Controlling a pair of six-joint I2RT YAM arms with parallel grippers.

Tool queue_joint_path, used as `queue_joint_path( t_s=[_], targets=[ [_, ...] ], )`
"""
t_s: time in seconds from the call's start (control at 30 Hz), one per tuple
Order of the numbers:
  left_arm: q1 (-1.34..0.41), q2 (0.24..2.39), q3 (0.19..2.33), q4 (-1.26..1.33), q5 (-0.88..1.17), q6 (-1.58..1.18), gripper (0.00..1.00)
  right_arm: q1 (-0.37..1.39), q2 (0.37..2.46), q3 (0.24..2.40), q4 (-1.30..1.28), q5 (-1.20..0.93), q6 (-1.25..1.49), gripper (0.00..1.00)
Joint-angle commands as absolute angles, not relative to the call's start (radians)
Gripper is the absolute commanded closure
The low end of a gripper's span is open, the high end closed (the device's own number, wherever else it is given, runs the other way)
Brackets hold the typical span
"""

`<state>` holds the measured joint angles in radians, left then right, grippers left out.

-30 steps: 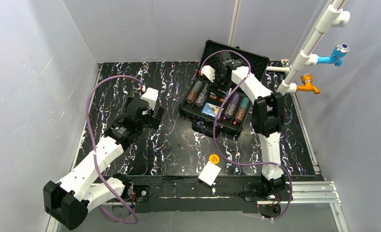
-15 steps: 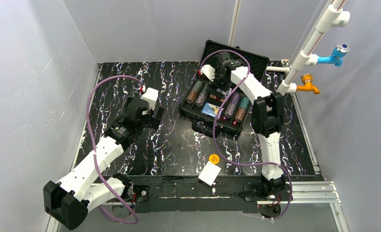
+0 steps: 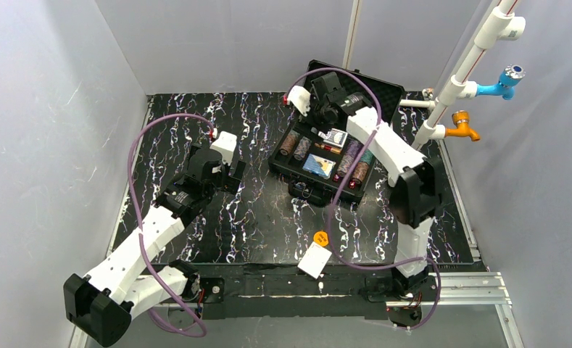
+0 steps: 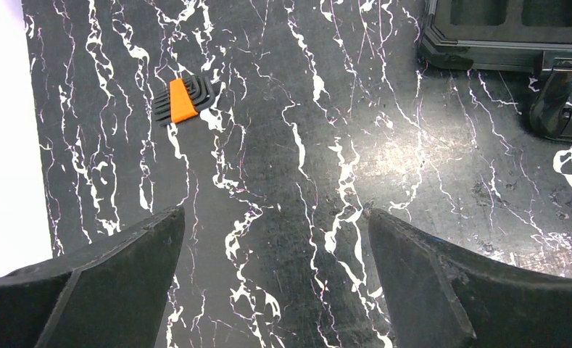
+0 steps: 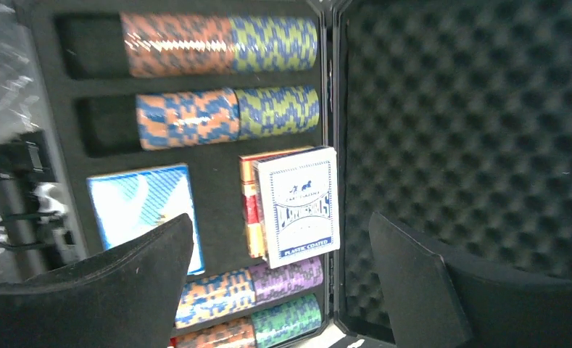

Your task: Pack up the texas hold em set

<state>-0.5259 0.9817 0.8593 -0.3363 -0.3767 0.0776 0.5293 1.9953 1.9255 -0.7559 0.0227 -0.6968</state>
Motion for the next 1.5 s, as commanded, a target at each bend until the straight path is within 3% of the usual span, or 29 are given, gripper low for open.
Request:
queue_joint_path(
  t_s=[0.0, 0.4, 0.63, 0.83, 1.47],
  targets=[
    [-0.529, 0.942, 0.863, -0.328, -0.384, 0.083, 0.02, 0.594, 1.852, 1.819, -0.578, 0.035, -0.577, 0.02],
    [-0.529, 0.907, 0.868, -0.334, -0.374, 0.077, 0.02, 0.802, 1.744, 1.709, -0.554, 0.122, -0.037, 0.02],
    [-0.529, 0.890, 0.874, -0.338, -0.370, 0.071, 0.02, 0.914, 1.616, 1.492, -0.539, 0.152, 0.206, 0.02],
    [-0.530, 0.877, 0.879, -0.344, -0.367, 0.069, 0.02, 0.941, 1.473, 1.273, -0.498, 0.208, 0.392, 0.02],
    [-0.529, 0.846, 0.880, -0.348, -0.383, 0.071, 0.02, 1.038, 1.397, 1.030, -0.752, 0.264, 0.921, 0.02]
  ],
)
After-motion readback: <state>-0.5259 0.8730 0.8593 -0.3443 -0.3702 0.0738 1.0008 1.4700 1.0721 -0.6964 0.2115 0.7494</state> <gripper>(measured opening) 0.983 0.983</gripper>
